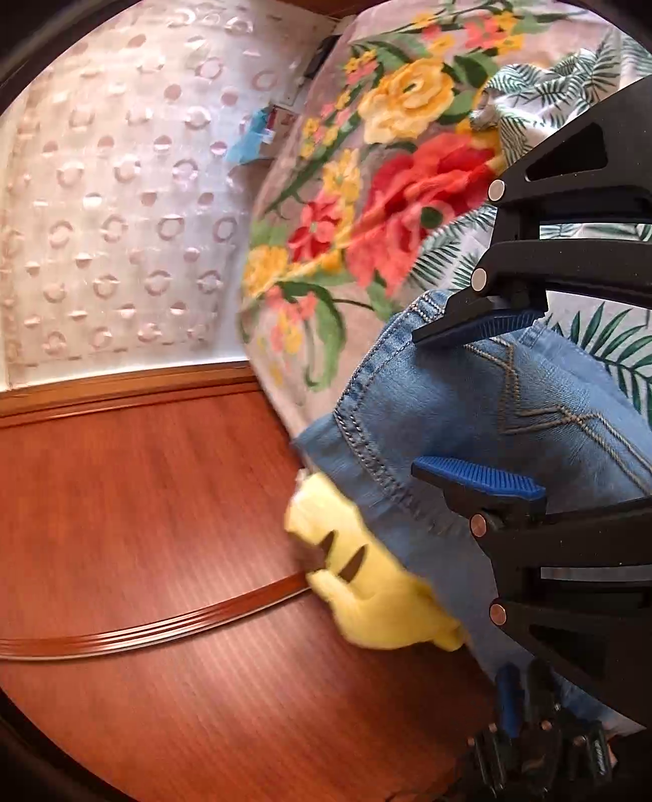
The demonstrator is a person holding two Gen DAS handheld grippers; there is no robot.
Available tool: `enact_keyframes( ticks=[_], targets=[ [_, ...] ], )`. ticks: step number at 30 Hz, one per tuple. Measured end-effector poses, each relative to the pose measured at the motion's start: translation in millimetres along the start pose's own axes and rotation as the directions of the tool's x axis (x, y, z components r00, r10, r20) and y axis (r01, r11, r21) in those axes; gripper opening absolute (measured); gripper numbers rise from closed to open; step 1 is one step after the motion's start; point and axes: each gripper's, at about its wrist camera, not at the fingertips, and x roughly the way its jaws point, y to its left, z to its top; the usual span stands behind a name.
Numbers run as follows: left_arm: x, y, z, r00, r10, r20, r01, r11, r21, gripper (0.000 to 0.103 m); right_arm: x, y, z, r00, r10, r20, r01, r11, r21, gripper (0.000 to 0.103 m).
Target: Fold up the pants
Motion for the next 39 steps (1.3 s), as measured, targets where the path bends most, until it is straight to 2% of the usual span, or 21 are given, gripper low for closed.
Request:
enact_keyframes(
  ticks=[3,5,8,12,16,21,27,28,29,30,32,34,36,39],
  targets=[
    [3.4,0.7,-3.8,1.0,0.011,0.003,-0.011,1.0,-0.006,0.02,14.6,-8.6,-7.6,0.998,0.047,-0.037,-0.045,0.998,0.049,0.045],
    [1.9,-1.4,-3.4,1.0,0.01,0.011,-0.01,1.0,-0.006,0.02,8.0,-13.9,-11.0,0.998,0.067,-0.022,-0.065,0.995,0.077,0.045],
    [-1.1,-4.6,-1.1,1.0,0.018,0.013,-0.018,1.0,-0.007,0.02,-6.8,-21.2,-11.5,0.999,0.052,-0.001,-0.052,0.994,0.094,0.045],
    [-14.7,-10.8,3.4,0.999,0.016,0.038,-0.016,1.0,-0.013,0.02,-51.3,-9.8,-19.9,0.998,0.016,0.053,-0.02,0.997,0.071,0.045],
    [-33.4,-25.3,9.2,0.997,-0.002,0.079,0.002,1.0,0.01,0.025,-99.4,2.1,-50.3,0.995,-0.011,0.094,0.005,0.998,0.063,0.045],
    [-59.7,-52.6,15.8,0.99,-0.026,0.142,0.019,0.999,0.05,0.047,-165.8,15.0,-79.1,0.99,-0.059,0.129,0.051,0.996,0.067,0.045],
    [-86.5,-86.1,16.6,0.98,-0.06,0.189,0.042,0.994,0.099,0.051,-247.2,33.8,-114.7,0.979,-0.118,0.167,0.108,0.992,0.068,0.045],
    [-90.8,-91.8,15.6,0.979,-0.066,0.195,0.045,0.993,0.109,0.056,-258.7,36.9,-120.8,0.977,-0.128,0.173,0.118,0.991,0.067,0.045],
    [-94.2,-96.2,14.5,0.977,-0.072,0.201,0.05,0.992,0.114,0.073,-270.0,40.0,-127.0,0.974,-0.137,0.18,0.127,0.99,0.068,0.045],
    [-100.0,-101.6,12.8,0.972,-0.084,0.217,0.059,0.991,0.121,0.082,-282.7,42.7,-133.7,0.971,-0.148,0.187,0.136,0.988,0.072,0.045],
    [-109.4,-111.6,10.7,0.967,-0.101,0.233,0.071,0.988,0.135,0.083,-301.7,48.7,-145.0,0.967,-0.161,0.199,0.148,0.986,0.077,0.045],
    [-115.6,-120.1,9.4,0.965,-0.109,0.24,0.076,0.987,0.145,0.087,-322.2,56.5,-156.3,0.96,-0.187,0.208,0.172,0.981,0.085,0.045],
    [-124.6,-129.6,6.8,0.958,-0.118,0.26,0.08,0.985,0.154,0.102,-341.4,63.5,-168.4,0.953,-0.208,0.22,0.191,0.977,0.096,0.045],
    [-140.4,-144.8,2.3,0.948,-0.117,0.297,0.07,0.984,0.166,0.103,-361.9,75.4,-181.8,0.941,-0.243,0.235,0.222,0.969,0.112,0.045]
  ],
)
